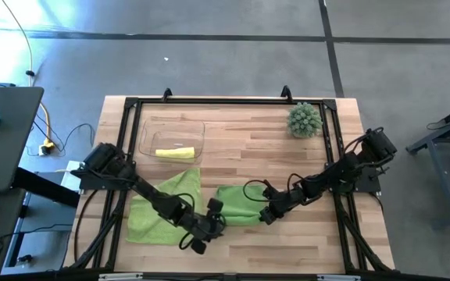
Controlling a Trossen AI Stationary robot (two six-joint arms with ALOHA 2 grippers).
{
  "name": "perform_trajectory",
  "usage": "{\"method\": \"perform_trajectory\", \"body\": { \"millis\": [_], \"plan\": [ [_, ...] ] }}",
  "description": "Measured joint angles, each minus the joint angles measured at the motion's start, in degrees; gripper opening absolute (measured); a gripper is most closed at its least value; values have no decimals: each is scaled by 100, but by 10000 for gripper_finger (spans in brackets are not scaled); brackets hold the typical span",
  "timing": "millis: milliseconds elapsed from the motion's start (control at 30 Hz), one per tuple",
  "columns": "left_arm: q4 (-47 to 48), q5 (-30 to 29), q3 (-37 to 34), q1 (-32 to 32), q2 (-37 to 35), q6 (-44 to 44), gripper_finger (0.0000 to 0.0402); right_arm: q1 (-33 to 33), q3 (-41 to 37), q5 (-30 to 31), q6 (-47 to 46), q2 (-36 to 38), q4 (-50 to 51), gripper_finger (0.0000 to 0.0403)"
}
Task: Roll microfiber towels into tight, uniform cylinder then place into a basket
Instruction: Roll the right green towel
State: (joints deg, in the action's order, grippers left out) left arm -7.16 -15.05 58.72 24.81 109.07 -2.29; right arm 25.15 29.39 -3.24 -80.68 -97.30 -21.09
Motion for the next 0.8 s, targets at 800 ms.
{"method": "perform_trajectory", "body": {
  "millis": [800],
  "plan": [
    [-74, -868, 9, 42, 267, -1230, 142, -2, -3, 24, 74, 0, -17, 0]
  ]
}}
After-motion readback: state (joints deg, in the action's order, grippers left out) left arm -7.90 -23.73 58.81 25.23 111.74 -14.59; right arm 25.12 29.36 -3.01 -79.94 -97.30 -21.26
